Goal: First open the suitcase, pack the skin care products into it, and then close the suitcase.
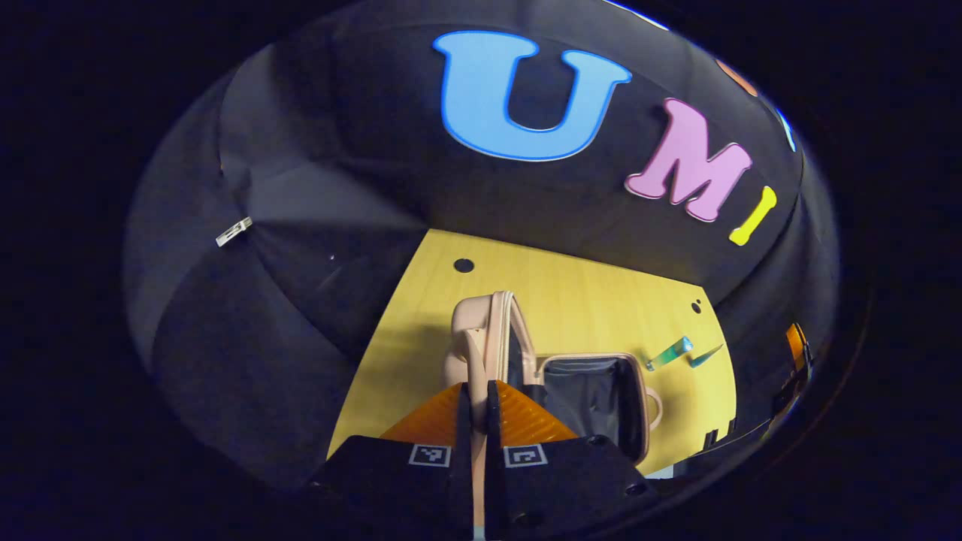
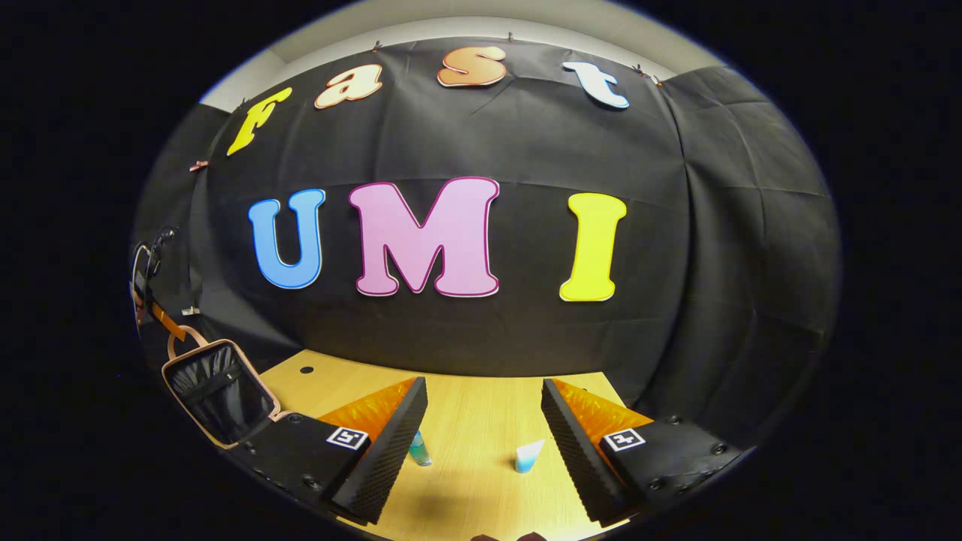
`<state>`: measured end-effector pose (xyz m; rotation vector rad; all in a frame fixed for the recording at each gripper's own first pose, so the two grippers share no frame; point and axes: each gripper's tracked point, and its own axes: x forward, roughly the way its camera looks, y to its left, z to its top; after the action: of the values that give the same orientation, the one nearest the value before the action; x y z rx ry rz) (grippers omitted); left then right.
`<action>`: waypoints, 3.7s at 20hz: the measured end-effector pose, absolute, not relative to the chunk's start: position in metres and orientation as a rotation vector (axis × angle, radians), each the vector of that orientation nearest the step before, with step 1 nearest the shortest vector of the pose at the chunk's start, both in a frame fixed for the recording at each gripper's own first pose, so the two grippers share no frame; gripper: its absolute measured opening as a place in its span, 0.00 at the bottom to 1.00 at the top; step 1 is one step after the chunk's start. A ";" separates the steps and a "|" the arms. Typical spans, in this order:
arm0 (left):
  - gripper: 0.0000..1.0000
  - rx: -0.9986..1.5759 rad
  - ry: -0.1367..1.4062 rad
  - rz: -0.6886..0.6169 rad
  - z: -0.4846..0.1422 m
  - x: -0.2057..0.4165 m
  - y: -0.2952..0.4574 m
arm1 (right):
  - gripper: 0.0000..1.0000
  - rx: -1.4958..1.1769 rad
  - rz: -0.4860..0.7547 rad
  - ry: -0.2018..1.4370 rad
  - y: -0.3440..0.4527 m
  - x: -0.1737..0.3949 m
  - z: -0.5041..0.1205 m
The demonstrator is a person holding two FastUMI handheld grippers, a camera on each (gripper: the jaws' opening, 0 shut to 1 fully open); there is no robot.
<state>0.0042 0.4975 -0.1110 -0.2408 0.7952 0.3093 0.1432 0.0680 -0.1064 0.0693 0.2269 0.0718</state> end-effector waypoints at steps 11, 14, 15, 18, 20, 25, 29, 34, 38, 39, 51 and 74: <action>0.13 -0.310 1.048 0.425 -0.306 -0.015 0.610 | 0.96 0.000 -0.015 0.300 0.095 0.142 -0.116; 0.16 -0.314 1.054 0.420 -0.322 -0.016 0.617 | 0.96 0.021 -0.037 0.322 0.098 0.143 -0.120; 0.17 -0.284 1.051 0.434 -0.325 -0.018 0.624 | 0.96 0.028 -0.043 0.326 0.099 0.143 -0.122; 0.29 -0.261 1.021 0.400 -0.323 -0.010 0.626 | 0.96 0.020 -0.048 0.333 0.101 0.140 -0.130; 0.45 -0.226 0.968 0.380 -0.310 -0.002 0.628 | 0.96 0.017 -0.026 0.305 0.106 0.135 -0.131; 0.95 -0.087 0.684 0.286 -0.224 0.037 0.561 | 0.96 -0.029 -0.004 0.279 0.104 0.129 -0.141; 0.94 -0.005 0.490 0.136 -0.146 0.063 0.453 | 0.96 -0.076 -0.046 0.214 0.088 0.135 -0.134; 0.97 -0.035 0.293 -0.151 -0.105 0.107 0.266 | 0.97 -0.076 0.041 0.254 0.092 0.137 -0.153; 0.96 -0.071 0.346 -0.211 -0.136 0.129 0.171 | 0.97 -0.096 0.085 0.267 0.078 0.143 -0.166; 0.96 -0.077 0.364 -0.238 -0.151 0.138 0.148 | 0.96 -0.089 0.092 0.274 0.074 0.145 -0.171; 0.97 -0.022 0.622 -0.309 -0.314 0.247 0.015 | 0.96 -0.056 0.130 0.412 0.039 0.163 -0.245; 0.48 0.096 0.730 -0.268 -0.369 0.293 -0.006 | 0.46 0.117 0.100 0.847 0.006 0.238 -0.472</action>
<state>0.2935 -0.0062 -0.3687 0.0956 0.7295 -0.2682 0.2382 0.0056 -0.4724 0.1170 0.8468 0.0998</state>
